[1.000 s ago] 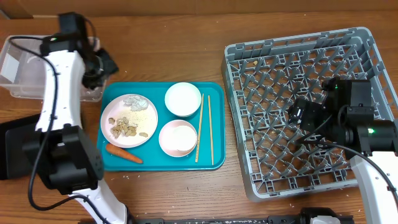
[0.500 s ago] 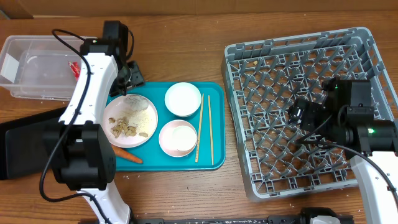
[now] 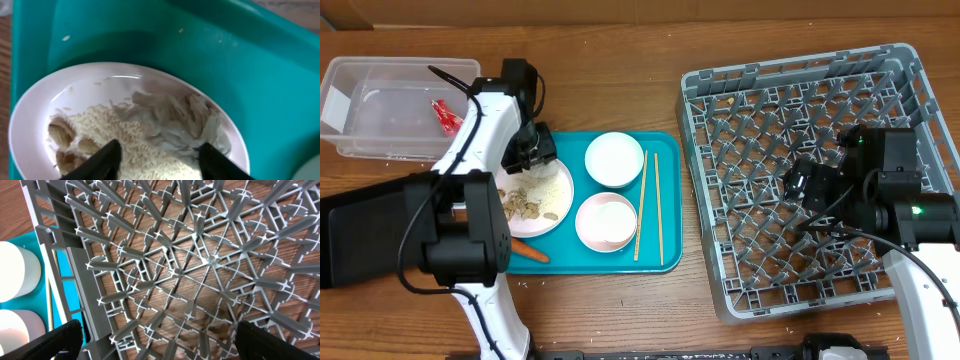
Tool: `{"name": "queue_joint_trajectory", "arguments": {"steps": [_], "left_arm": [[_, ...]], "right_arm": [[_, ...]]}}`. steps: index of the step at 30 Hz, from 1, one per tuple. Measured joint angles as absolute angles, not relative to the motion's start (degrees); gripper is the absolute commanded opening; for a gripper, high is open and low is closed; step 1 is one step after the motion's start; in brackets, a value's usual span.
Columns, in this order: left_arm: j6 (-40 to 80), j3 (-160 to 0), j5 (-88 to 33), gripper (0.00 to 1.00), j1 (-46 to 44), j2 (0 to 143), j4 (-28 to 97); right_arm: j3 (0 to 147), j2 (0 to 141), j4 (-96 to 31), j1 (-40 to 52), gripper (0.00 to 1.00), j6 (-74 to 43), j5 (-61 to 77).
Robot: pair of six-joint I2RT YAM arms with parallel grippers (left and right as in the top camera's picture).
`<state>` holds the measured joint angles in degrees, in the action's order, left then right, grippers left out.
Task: Sort waste into correct bins and load items into the dishwasher
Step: 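Return the left gripper to the plate and grasp the crumpled tissue, then carry the tissue with the left gripper and release it into the clear bin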
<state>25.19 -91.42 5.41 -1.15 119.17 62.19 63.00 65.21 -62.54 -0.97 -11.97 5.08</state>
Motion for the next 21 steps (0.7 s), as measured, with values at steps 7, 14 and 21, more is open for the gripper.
{"name": "queue_joint_trajectory", "arguments": {"steps": [7,14,21], "left_arm": [[24.6,-91.3,5.4,0.04,-1.1,120.3,61.5],[24.6,-91.4,5.4,0.04,-1.1,120.3,62.0],[24.6,-98.3,5.4,0.04,-1.1,120.6,71.1]], "right_arm": [[63.0,65.2,-62.6,-1.0,1.00,-12.0,5.1],[63.0,65.2,-62.6,-1.0,1.00,-12.0,5.1],[63.0,65.2,-62.6,-1.0,1.00,-12.0,5.1]]}}
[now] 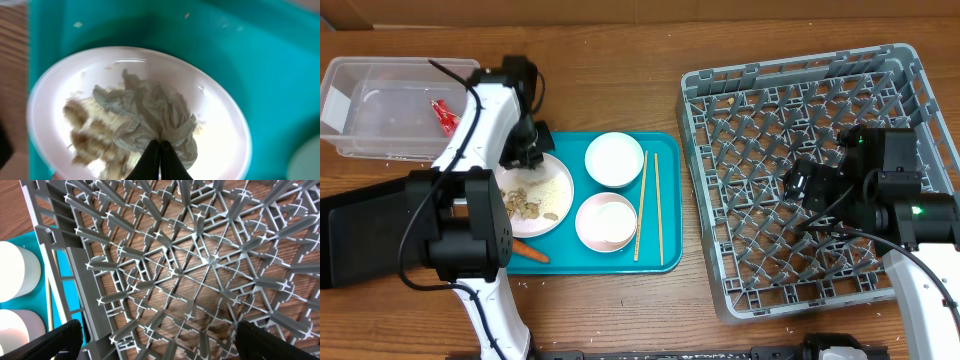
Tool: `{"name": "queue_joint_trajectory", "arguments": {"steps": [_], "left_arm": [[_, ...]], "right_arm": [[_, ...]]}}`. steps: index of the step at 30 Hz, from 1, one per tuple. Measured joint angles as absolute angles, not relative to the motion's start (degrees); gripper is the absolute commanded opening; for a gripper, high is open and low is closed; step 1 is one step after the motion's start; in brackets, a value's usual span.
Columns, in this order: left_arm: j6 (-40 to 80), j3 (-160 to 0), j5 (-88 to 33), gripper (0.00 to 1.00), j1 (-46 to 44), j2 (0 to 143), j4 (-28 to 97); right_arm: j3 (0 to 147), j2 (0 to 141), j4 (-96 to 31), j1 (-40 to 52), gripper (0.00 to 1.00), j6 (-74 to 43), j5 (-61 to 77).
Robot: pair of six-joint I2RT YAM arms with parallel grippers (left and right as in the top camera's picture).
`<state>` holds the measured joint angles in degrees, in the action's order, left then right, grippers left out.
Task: Sort waste into correct bins and load items into the dishwasher
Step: 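Carry the tissue with the left gripper and release it into the clear bin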
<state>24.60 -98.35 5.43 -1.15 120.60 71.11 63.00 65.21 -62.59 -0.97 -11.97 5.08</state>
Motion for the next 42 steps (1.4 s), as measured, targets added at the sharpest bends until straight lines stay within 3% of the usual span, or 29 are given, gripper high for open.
{"name": "queue_joint_trajectory", "arguments": {"steps": [14,27,28,31,34,42], "left_arm": [[24.4,-120.7,7.1,0.04,1.0,120.6,80.8],[24.2,-126.7,10.0,0.04,16.0,120.6,68.4],[24.2,-126.7,10.1,0.05,16.9,120.6,67.7],[23.8,-125.8,10.3,0.22,18.5,120.6,66.6],[23.6,-125.0,10.5,0.47,18.9,120.7,66.6],[23.5,-124.9,8.6,0.48,18.8,120.7,68.7]], "right_arm": [[63.0,65.2,-62.6,-1.0,1.00,-12.0,5.1],[63.0,65.2,-62.6,-1.0,1.00,-12.0,5.1],[63.0,65.2,-62.6,-1.0,1.00,-11.9,5.1],[63.0,65.2,-62.6,-1.0,1.00,-11.9,5.1],[63.0,65.2,-62.5,-1.0,1.00,-11.9,5.1],[63.0,65.2,-62.6,-1.0,1.00,-11.9,5.1]]}}
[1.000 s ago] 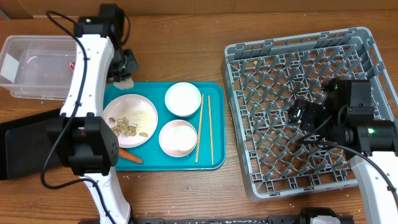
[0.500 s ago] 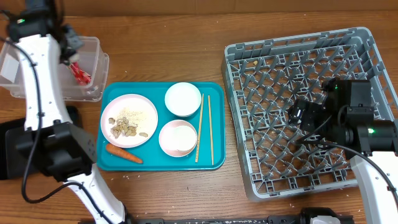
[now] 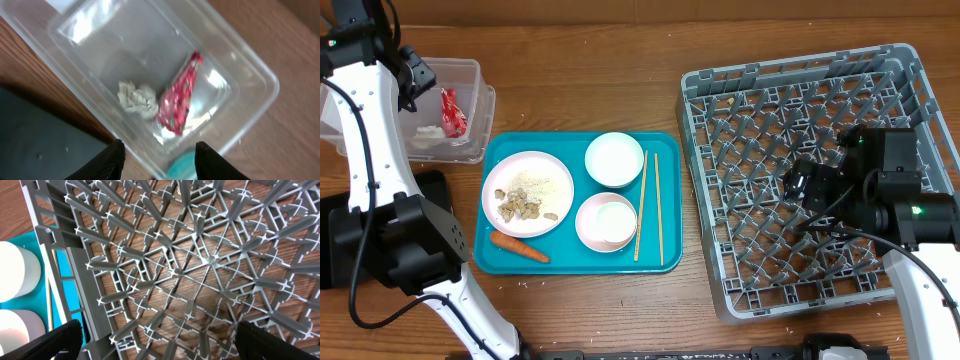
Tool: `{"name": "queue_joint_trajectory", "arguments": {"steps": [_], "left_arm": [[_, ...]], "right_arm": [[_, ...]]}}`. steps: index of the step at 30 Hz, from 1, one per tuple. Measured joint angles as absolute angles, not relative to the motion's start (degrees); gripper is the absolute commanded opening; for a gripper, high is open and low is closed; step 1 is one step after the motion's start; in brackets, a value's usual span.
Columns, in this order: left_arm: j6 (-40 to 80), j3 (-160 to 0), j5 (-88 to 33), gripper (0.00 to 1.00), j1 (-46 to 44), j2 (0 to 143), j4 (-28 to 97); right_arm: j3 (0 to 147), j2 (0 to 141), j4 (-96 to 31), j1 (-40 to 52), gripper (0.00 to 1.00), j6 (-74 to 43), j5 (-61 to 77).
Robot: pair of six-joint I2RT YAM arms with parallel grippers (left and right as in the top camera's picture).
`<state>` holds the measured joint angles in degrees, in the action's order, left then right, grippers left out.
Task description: Sort waste into correct bins and load items into the dishwasher
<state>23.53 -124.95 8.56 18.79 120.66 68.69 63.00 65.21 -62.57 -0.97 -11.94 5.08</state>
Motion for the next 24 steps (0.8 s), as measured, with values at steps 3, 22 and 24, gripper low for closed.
{"name": "queue_joint_trajectory", "arguments": {"steps": [3,22,24], "left_arm": [[22.5,-124.9,4.9,0.49,18.4,120.7,70.8],[16.1,-124.8,-5.4,0.41,-5.7,120.7,95.9],[15.9,-124.8,-5.4,0.41,-7.0,120.7,96.7]], "right_arm": [[63.0,65.2,-62.6,-1.0,1.00,-11.9,5.1],[63.0,65.2,-64.3,-1.0,1.00,-12.0,5.1],[63.0,65.2,-65.3,-1.0,1.00,-12.0,5.1]]}}
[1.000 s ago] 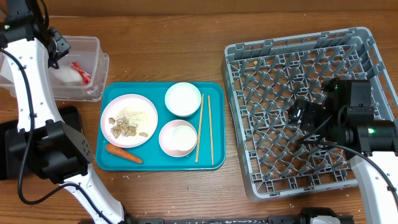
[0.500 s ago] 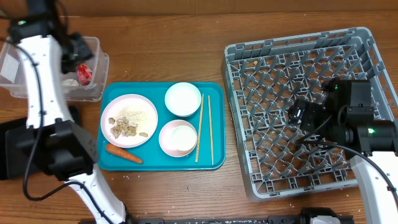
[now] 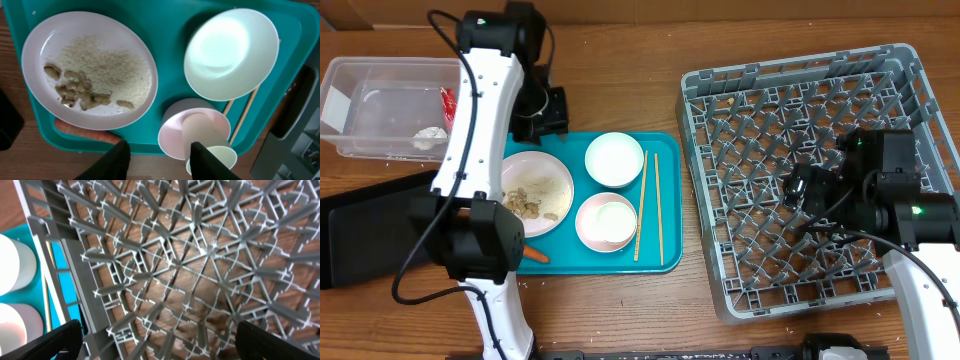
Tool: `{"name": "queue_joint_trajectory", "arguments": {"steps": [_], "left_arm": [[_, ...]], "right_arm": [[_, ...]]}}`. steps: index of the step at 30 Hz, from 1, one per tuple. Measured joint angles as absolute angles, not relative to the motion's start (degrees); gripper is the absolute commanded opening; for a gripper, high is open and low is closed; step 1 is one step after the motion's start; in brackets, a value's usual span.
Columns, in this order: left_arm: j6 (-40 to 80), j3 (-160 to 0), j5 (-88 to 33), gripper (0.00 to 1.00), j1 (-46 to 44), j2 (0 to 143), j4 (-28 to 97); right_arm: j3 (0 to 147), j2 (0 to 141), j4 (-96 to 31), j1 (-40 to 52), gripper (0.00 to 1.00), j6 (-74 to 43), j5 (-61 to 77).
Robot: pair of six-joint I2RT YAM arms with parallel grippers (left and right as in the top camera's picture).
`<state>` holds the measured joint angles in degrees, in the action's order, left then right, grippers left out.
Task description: Sort waste into correct bins and load items into the dishwasher
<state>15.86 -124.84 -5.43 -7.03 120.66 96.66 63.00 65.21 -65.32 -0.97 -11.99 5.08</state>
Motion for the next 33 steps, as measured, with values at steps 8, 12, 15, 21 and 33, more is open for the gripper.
{"name": "queue_joint_trajectory", "arguments": {"steps": [8,12,15,21,33], "left_arm": [[15.9,-121.4,-6.0,0.43,-13.5,116.6,96.4],[16.9,-113.9,-5.8,0.44,-17.8,106.3,96.5],[19.4,-106.6,-4.6,0.49,-20.5,96.1,96.6],[26.7,-92.0,2.4,0.66,-21.1,81.2,93.9],[27.0,-74.3,-3.5,0.66,-21.1,86.6,73.7]], "right_arm": [[63.0,65.2,-70.8,-1.0,1.00,-12.0,5.0],[63.0,65.2,-73.2,-1.0,1.00,-12.0,3.8],[63.0,65.2,-74.2,-1.0,1.00,-12.0,1.9],[63.0,65.2,-74.6,-1.0,1.00,-12.0,-1.3],[63.0,65.2,-74.1,-1.0,1.00,-12.0,-2.2]]}}
